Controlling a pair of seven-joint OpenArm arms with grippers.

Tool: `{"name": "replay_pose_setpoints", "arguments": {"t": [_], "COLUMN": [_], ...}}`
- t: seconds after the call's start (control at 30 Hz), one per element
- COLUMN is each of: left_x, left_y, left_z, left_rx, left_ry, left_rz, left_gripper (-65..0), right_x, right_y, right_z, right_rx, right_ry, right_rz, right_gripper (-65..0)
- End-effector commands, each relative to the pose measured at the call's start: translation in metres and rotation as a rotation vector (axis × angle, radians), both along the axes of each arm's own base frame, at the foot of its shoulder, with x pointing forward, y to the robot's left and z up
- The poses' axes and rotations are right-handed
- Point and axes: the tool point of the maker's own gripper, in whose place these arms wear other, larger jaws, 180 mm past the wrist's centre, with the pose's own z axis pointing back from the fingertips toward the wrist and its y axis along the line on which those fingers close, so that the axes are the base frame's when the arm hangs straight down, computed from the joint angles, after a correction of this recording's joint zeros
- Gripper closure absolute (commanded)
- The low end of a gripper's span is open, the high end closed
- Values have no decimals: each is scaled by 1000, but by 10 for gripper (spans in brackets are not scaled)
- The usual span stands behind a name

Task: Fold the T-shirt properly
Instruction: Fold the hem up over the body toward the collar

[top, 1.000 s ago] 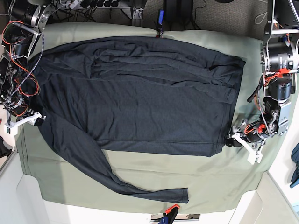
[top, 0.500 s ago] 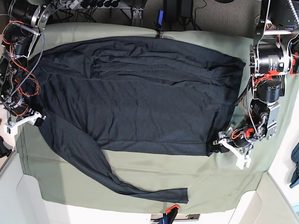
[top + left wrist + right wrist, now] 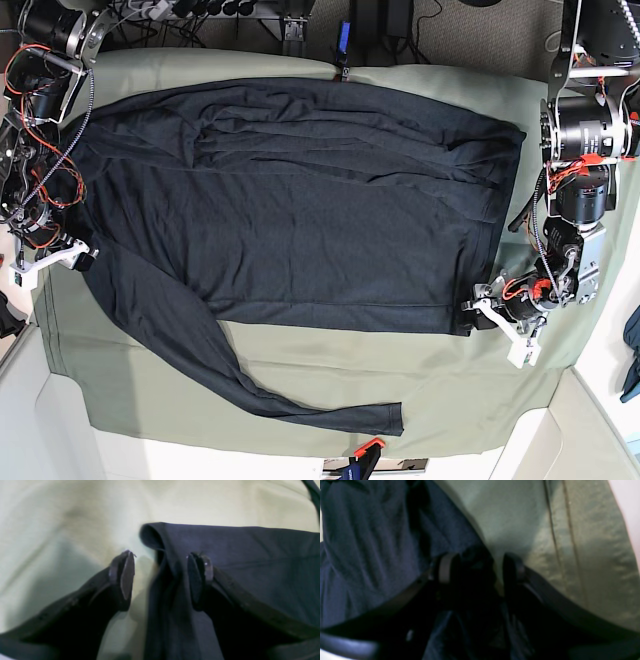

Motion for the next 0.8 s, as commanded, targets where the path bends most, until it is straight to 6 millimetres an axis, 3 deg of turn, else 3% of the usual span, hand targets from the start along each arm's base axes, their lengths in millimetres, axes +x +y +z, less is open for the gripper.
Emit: {"name": "replay_pose_setpoints", "arguments": {"t": [0.0,0.23,0.47,0.6,0.67,0.77], "left_x": [15,15,14,13,13,11], "left_y": [5,-16,-15,-11,-9,-2], "left_z": [20,10,8,8,9,11], "left_rx": [7,8,45,57,60,66], "left_ry": [-59,-42,-39,-36,-39,-42], "left_rz": [17,-16,-30,-30,-31,-40], "left_gripper": [-365,-344,-3,0,0,0], "right_x": [11,14,17,18,19,17], "right_y": [-8,-2,7,14,15,12], "right_z": [17,18,9,5,5,4], "right_rx": [-12,-2,-90,-118,-121,-152], "right_ry": [-46,-62,-41,-31,-33,-20], "right_rz": [-8,-3,43,77,82,88], "right_gripper": [-283,-283,-283,-282,-223,-42]}}
